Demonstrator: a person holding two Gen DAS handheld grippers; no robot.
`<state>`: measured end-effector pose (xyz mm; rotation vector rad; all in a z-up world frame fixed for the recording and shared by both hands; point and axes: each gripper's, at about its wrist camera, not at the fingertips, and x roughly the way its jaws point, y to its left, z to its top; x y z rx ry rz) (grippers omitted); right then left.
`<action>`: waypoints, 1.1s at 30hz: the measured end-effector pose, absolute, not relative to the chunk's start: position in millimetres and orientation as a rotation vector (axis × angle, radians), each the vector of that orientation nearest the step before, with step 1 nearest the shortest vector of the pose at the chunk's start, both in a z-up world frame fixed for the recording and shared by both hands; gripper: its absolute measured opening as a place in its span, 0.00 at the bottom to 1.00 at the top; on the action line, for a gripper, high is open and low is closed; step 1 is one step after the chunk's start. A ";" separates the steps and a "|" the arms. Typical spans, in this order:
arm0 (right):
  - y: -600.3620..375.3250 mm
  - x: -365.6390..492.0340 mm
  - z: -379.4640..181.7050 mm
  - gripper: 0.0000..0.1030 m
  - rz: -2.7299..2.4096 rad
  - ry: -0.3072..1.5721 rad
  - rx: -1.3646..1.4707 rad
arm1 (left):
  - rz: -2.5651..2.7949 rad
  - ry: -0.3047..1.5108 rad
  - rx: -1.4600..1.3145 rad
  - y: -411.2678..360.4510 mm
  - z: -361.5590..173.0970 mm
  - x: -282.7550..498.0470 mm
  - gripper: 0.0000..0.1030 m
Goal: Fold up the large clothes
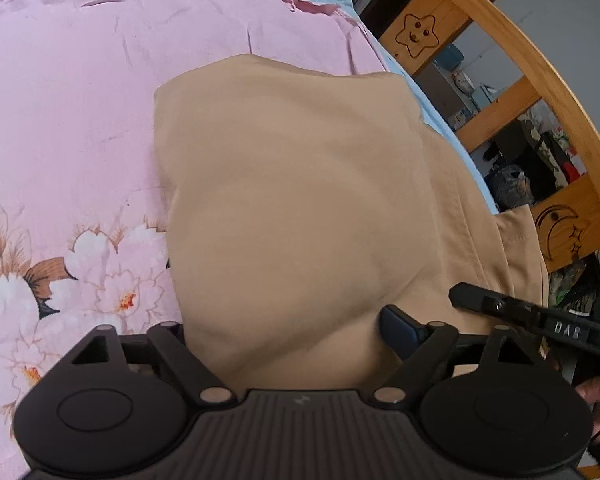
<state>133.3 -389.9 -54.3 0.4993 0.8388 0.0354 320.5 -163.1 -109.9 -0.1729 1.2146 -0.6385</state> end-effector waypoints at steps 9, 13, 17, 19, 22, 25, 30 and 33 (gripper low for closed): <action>-361.0 132.9 -11.5 0.09 0.091 0.731 0.461 | -0.621 1.183 -0.204 -139.1 -75.7 318.4 0.68; -348.7 145.3 6.7 0.09 0.119 0.690 0.461 | -0.607 1.158 -0.224 -120.2 -56.6 329.9 0.68; -333.4 172.0 16.2 0.09 0.140 0.667 0.451 | -0.577 1.123 -0.191 -100.9 -35.1 351.3 0.67; -324.0 189.5 19.7 0.09 0.144 0.649 0.454 | -0.561 1.104 -0.164 -92.3 -25.6 364.6 0.67; -306.5 220.0 21.9 0.09 0.148 0.611 0.462 | -0.535 1.091 -0.125 -79.5 -16.7 392.0 0.67; -285.5 254.4 20.7 0.09 0.170 0.596 0.432 | -0.494 1.102 -0.102 -70.2 -20.0 423.9 0.67; -274.1 308.3 -17.1 0.09 0.122 0.670 0.406 | -0.428 1.191 -0.047 -68.1 -63.5 468.6 0.70; -280.5 321.7 -42.9 0.11 0.055 0.693 0.398 | -0.401 1.201 -0.103 -61.9 -83.4 474.8 0.77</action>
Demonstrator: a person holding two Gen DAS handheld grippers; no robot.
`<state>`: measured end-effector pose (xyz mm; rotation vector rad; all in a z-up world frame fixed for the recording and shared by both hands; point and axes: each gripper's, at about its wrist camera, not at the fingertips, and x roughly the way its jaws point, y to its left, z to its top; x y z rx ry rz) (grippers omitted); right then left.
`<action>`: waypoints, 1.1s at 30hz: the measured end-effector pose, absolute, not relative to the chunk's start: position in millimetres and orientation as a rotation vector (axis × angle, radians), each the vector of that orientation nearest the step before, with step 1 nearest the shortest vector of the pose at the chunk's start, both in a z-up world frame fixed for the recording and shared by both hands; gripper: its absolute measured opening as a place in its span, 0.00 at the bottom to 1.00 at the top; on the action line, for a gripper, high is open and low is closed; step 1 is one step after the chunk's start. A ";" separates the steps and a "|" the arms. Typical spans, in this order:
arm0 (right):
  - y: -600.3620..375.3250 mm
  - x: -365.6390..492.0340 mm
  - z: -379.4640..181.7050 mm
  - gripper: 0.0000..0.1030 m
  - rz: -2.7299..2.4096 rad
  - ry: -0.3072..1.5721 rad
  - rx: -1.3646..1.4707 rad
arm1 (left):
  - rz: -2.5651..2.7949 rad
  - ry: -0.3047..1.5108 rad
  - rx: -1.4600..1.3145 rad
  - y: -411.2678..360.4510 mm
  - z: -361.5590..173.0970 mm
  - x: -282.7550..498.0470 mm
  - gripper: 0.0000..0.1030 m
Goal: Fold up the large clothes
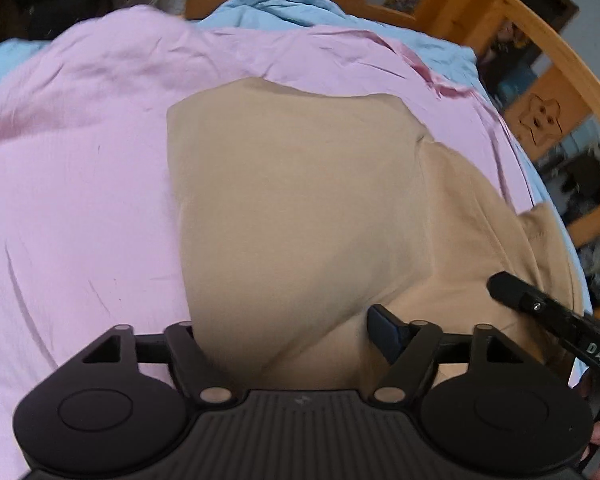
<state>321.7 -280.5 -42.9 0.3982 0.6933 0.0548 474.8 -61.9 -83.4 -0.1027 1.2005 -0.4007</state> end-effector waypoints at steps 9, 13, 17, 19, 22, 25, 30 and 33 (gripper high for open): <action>-293.9 319.1 -56.3 0.28 0.038 0.697 0.397 | -0.365 1.156 -0.129 -61.9 -88.3 469.5 0.85; -294.6 315.6 -52.4 0.35 0.021 0.698 0.376 | -0.323 1.150 -0.122 -62.6 -83.7 462.9 0.88; -296.5 310.9 -50.5 0.47 -0.016 0.710 0.348 | -0.287 1.128 -0.108 -61.3 -77.0 455.4 0.90; -298.5 307.5 -48.4 0.55 -0.036 0.709 0.345 | -0.278 1.115 -0.108 -59.8 -72.3 450.5 0.92; -301.7 300.9 -43.2 0.60 -0.064 0.699 0.330 | -0.258 1.088 -0.103 -57.8 -63.2 441.6 0.94; -305.6 293.3 -35.4 0.69 -0.087 0.677 0.326 | -0.245 1.050 -0.100 -56.4 -51.7 432.6 0.97; -306.4 279.2 -16.3 0.78 -0.094 0.630 0.316 | -0.216 0.959 -0.090 -55.7 -27.5 410.4 0.99; -301.6 266.8 -2.9 0.85 -0.087 0.593 0.292 | -0.216 0.884 -0.075 -56.0 -9.9 388.1 0.99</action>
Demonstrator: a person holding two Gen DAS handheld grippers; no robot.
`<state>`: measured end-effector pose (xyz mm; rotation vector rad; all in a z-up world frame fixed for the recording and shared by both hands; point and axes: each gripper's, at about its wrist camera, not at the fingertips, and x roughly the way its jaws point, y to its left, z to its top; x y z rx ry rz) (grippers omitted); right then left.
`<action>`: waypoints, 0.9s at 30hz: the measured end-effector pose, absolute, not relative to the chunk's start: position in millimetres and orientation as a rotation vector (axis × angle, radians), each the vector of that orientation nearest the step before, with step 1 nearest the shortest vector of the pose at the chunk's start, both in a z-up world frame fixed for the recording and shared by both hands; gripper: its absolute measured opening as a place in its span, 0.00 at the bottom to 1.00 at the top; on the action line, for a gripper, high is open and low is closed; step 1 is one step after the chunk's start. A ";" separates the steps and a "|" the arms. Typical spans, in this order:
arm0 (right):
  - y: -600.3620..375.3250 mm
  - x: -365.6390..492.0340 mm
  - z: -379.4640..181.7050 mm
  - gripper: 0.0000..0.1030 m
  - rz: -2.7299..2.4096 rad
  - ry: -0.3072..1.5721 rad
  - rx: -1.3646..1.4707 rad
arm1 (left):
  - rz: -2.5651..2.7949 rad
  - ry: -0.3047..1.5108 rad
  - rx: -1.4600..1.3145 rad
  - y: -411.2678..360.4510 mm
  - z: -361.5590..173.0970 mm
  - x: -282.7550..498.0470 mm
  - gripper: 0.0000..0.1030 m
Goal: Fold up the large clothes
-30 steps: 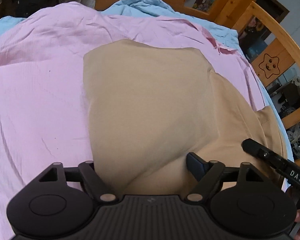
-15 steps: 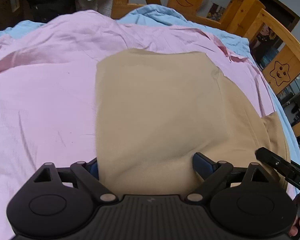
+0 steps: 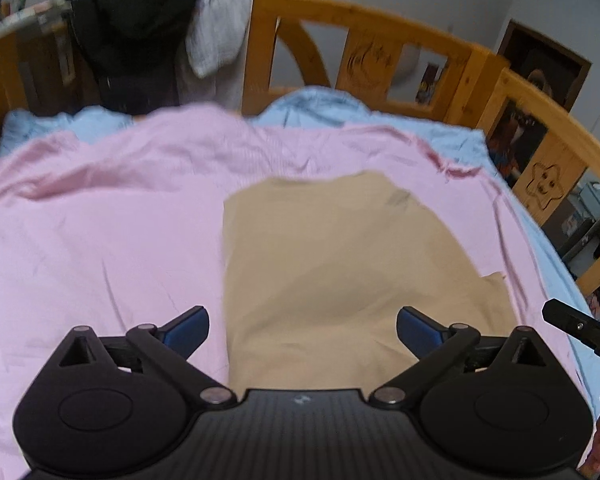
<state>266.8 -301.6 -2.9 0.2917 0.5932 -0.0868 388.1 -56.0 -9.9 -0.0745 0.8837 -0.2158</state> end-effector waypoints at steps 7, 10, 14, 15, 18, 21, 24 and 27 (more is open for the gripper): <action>-283.5 225.3 22.6 0.97 -0.100 0.497 0.207 | -0.190 0.725 -0.061 -49.2 24.3 325.2 0.99; -272.9 202.7 30.4 0.99 -0.101 0.451 0.168 | -0.177 0.691 -0.072 -44.7 30.0 299.7 0.99; -259.8 177.1 34.8 0.99 -0.121 0.418 0.145 | -0.144 0.655 -0.122 -34.2 33.1 272.2 0.99; -256.3 171.3 35.5 0.99 -0.123 0.416 0.142 | -0.131 0.644 -0.130 -31.3 33.7 265.4 0.99; -244.9 151.5 38.4 0.99 -0.131 0.391 0.119 | -0.114 0.611 -0.122 -22.9 37.6 243.3 0.99; -233.7 135.3 39.3 0.99 -0.135 0.379 0.083 | -0.099 0.577 -0.083 -18.8 38.9 224.3 0.99; -222.9 120.6 38.0 0.99 -0.134 0.376 0.055 | -0.091 0.554 -0.038 -16.4 35.4 206.7 0.99; -212.6 104.8 35.1 0.99 -0.131 0.367 0.018 | -0.091 0.547 -0.013 -14.2 27.6 189.6 0.99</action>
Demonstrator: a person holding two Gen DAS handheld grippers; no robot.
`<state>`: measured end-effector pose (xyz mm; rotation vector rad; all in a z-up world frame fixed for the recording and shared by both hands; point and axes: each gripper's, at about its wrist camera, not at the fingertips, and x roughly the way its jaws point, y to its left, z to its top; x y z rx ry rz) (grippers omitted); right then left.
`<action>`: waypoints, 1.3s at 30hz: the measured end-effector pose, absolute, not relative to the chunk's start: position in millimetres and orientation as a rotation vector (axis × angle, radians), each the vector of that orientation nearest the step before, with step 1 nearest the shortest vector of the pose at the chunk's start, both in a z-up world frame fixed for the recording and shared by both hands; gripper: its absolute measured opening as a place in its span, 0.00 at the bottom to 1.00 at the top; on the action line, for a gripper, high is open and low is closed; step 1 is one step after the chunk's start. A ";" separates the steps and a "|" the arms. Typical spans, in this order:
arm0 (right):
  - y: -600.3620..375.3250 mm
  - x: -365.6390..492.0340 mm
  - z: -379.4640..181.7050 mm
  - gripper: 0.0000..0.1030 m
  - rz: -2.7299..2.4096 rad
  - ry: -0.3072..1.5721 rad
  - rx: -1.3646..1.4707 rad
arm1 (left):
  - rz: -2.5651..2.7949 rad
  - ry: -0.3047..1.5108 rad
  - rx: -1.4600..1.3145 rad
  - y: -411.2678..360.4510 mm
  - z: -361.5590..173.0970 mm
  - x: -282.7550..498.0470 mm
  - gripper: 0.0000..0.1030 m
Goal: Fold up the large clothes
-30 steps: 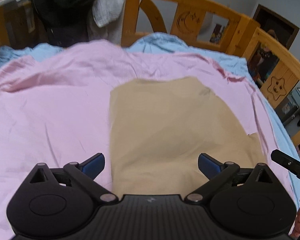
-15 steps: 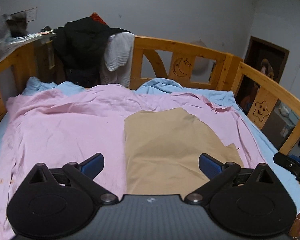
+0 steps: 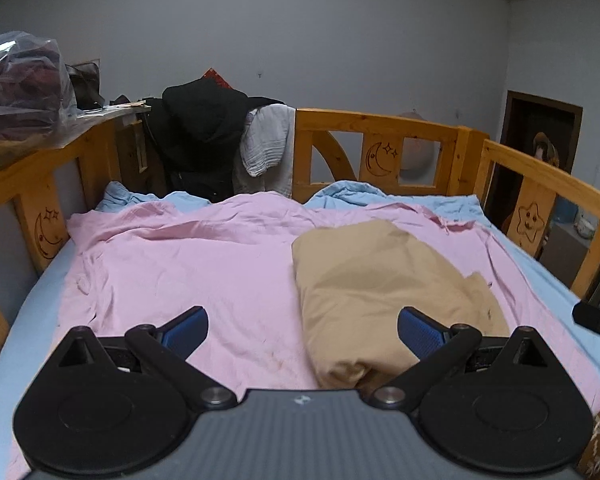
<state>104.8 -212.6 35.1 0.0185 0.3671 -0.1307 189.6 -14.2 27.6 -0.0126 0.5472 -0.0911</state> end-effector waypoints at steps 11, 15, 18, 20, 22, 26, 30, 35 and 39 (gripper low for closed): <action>-187.8 55.5 4.3 0.99 -0.141 0.366 -0.082 | -0.049 0.593 0.025 -5.6 -22.8 146.1 0.99; -182.1 41.3 -10.2 0.99 -0.150 0.376 -0.114 | -0.050 0.613 0.043 -3.5 -38.4 134.9 0.99; -181.4 34.8 -20.5 0.99 -0.161 0.397 -0.120 | -0.048 0.613 0.047 -2.7 -44.5 128.2 0.99; -181.5 32.4 -25.9 0.99 -0.159 0.417 -0.125 | -0.048 0.616 0.046 -1.9 -48.0 124.9 0.99; -182.8 31.2 -29.7 0.99 -0.165 0.423 -0.134 | -0.051 0.611 0.048 -0.9 -50.5 121.4 0.99; -186.4 33.5 -35.8 0.99 -0.170 0.438 -0.136 | -0.051 0.610 0.056 0.2 -55.3 115.9 0.99; -189.2 36.3 -39.0 0.99 -0.178 0.445 -0.140 | -0.049 0.610 0.065 1.7 -59.0 113.4 0.99; -190.5 38.3 -42.4 0.99 -0.174 0.458 -0.135 | -0.049 0.618 0.074 2.2 -61.9 113.3 0.99; -190.5 40.2 -46.1 0.99 -0.167 0.480 -0.127 | -0.049 0.636 0.080 1.9 -65.7 113.5 0.99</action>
